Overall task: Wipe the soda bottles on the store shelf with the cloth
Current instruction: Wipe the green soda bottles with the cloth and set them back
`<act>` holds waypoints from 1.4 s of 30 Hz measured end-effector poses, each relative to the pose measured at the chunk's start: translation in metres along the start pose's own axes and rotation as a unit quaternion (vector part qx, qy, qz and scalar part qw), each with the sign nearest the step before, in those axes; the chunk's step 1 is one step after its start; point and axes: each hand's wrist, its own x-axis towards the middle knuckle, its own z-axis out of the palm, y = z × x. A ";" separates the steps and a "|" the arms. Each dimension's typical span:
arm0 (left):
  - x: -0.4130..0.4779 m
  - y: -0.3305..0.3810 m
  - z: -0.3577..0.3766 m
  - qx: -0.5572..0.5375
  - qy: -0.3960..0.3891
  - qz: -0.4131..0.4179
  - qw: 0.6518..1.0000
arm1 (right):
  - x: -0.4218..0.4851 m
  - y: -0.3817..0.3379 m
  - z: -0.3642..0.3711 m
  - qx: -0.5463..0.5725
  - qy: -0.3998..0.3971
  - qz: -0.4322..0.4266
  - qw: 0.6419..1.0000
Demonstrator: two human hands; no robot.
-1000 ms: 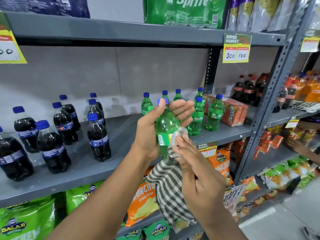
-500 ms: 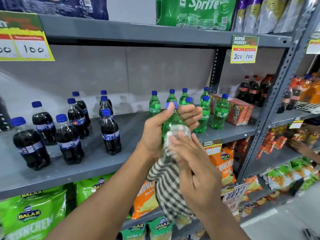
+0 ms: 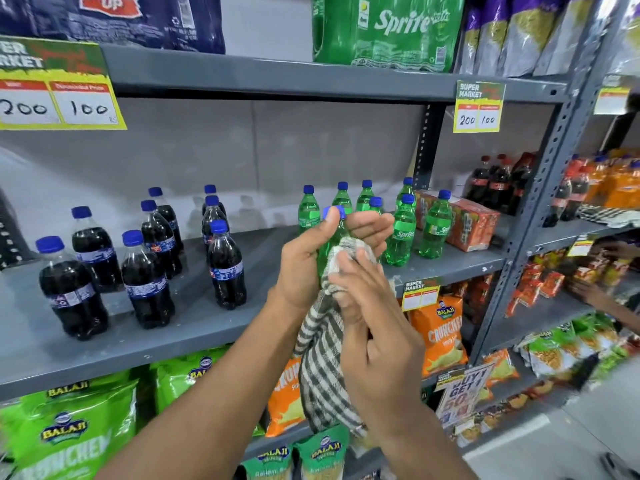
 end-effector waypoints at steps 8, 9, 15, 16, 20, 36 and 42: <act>-0.011 0.010 -0.003 -0.040 -0.008 0.012 0.999 | -0.033 -0.024 -0.009 0.123 0.049 0.123 0.984; -0.011 0.008 -0.001 -0.043 -0.006 0.007 0.999 | -0.024 -0.024 -0.010 0.135 0.053 0.157 0.977; -0.005 0.011 0.010 -0.056 -0.005 0.017 0.998 | -0.008 -0.023 -0.015 0.217 0.129 0.301 0.919; -0.003 0.012 0.010 -0.059 -0.001 0.020 0.998 | -0.012 -0.022 -0.016 0.213 0.134 0.310 0.917; -0.002 0.010 0.011 -0.057 0.008 0.019 0.998 | -0.013 -0.023 -0.018 0.186 0.120 0.280 0.934; -0.007 -0.002 0.019 0.007 0.057 -0.076 0.995 | 0.020 0.003 -0.022 -0.089 -0.059 -0.095 0.990; -0.012 0.003 0.019 0.005 0.074 -0.045 0.996 | -0.012 -0.004 -0.023 -0.130 -0.062 -0.130 0.981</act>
